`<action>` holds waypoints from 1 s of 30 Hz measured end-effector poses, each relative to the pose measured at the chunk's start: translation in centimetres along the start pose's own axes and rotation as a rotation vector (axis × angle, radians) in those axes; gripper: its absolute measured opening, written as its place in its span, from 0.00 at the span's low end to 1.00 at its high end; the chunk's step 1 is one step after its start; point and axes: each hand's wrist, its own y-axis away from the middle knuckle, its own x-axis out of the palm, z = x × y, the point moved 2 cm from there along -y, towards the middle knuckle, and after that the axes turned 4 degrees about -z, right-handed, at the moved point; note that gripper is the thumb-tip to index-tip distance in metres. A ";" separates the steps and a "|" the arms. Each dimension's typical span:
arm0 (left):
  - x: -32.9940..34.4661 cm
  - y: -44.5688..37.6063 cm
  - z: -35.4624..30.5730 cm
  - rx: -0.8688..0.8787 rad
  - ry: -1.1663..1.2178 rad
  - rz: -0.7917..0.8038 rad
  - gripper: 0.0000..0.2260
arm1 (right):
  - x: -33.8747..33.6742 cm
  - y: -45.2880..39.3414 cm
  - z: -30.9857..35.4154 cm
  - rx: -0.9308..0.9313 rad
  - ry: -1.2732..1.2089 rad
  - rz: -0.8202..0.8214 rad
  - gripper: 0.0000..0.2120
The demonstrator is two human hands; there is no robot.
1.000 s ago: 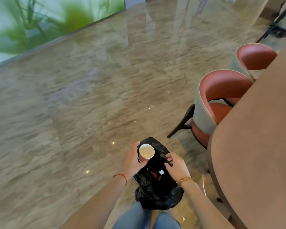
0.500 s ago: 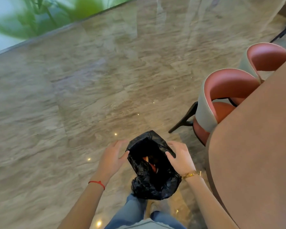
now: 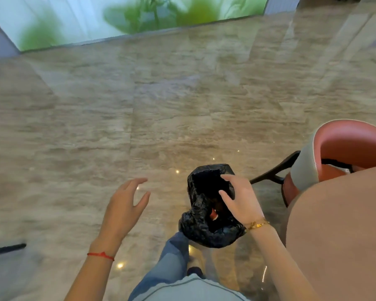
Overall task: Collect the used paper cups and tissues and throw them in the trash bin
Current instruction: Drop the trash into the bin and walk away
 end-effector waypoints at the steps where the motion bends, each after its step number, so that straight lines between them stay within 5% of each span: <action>1: -0.8 1.5 0.4 -0.026 -0.007 -0.032 0.17 | 0.3 0.2 0.8 -0.036 0.010 0.025 0.21; 14: -10.6 19.6 6.0 -0.467 -0.066 -0.425 0.17 | 8.9 2.2 16.0 -0.482 -0.010 0.359 0.19; 30: -26.3 42.0 18.1 -0.930 -0.162 -0.828 0.16 | 30.2 14.1 45.1 -1.005 -0.102 0.636 0.19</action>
